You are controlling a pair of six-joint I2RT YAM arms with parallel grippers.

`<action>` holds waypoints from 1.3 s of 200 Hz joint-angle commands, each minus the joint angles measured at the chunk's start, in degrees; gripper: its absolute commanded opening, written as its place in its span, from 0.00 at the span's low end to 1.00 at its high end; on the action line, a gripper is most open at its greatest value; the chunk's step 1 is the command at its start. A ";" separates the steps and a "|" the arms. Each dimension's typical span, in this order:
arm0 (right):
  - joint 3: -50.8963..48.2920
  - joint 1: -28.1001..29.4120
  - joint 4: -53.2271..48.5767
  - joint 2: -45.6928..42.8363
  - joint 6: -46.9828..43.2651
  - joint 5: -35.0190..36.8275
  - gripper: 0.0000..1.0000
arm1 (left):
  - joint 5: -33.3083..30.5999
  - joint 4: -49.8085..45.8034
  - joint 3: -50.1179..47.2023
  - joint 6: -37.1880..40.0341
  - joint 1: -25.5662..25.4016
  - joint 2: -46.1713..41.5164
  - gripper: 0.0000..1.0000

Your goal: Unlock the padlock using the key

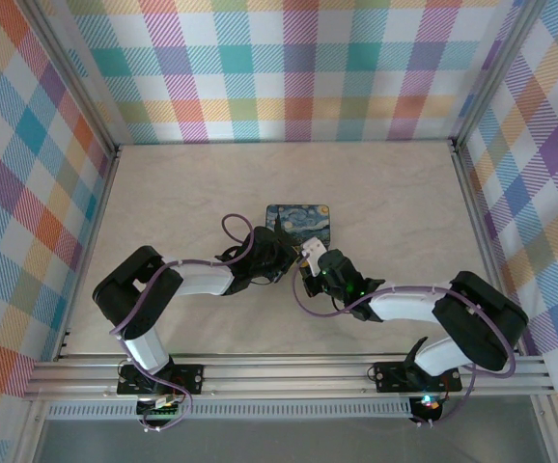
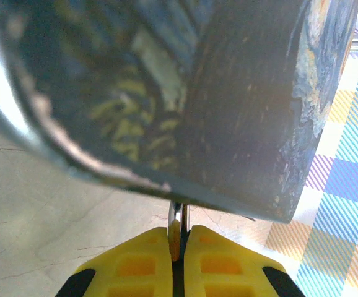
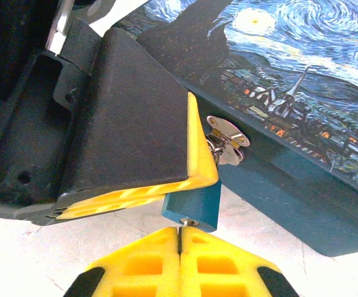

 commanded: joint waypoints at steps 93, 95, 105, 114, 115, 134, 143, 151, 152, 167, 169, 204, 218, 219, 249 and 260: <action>0.16 -0.31 0.66 1.11 3.12 -3.28 0.00 | 0.00 1.65 -1.68 2.09 -0.01 -1.70 0.26; 0.21 -0.38 0.70 1.11 3.18 -3.28 0.00 | 0.00 1.68 -1.75 2.11 0.09 -1.78 0.26; 0.06 -0.44 0.70 1.15 3.37 -3.43 0.00 | -0.12 1.67 -2.10 2.18 0.22 -2.18 0.28; 0.06 -0.50 0.81 1.19 3.51 -3.63 0.00 | -0.24 1.42 -2.34 2.37 0.37 -2.58 0.29; 0.10 -0.50 0.82 1.19 3.53 -3.67 0.00 | -0.21 1.40 -2.37 2.37 0.34 -2.61 0.29; 0.08 -0.67 1.01 1.19 3.83 -4.02 0.00 | -0.26 0.55 -2.60 2.96 0.62 -3.63 0.31; 0.11 -0.67 1.16 1.20 3.97 -4.20 0.00 | -0.34 -0.04 -2.73 3.36 0.68 -4.18 0.33; 0.00 -0.76 1.27 1.19 4.23 -4.23 0.00 | -0.56 -0.60 -2.85 3.78 0.82 -4.91 0.34; 0.02 -0.80 1.23 1.15 4.24 -4.28 0.00 | -0.58 -0.67 -2.85 3.82 0.87 -4.95 0.34; -0.22 -0.93 1.64 1.21 4.75 -4.72 0.00 | -1.15 -2.12 -2.82 5.02 1.12 -6.55 0.38; -0.20 -0.87 1.67 1.22 4.84 -4.76 0.00 | -1.25 -2.47 -2.78 5.21 1.12 -6.71 0.39; -1.23 -1.36 3.97 1.02 7.40 -6.10 0.00 | -3.86 -9.62 -1.51 10.01 1.53 -11.71 0.49; -1.87 -1.72 5.28 0.72 9.03 -6.59 0.00 | -5.52 -12.88 -1.14 12.06 1.74 -13.81 0.52; -1.92 -1.73 5.38 0.69 9.24 -6.60 0.00 | -5.66 -13.10 -1.12 12.14 1.73 -14.02 0.52; -3.61 -2.52 8.72 0.62 14.00 -8.73 0.00 | -9.06 -18.61 -0.91 15.64 2.19 -18.16 0.55; -4.24 -2.69 10.92 0.67 16.04 -9.53 0.00 | -9.88 -19.80 -0.95 16.38 2.34 -19.26 0.55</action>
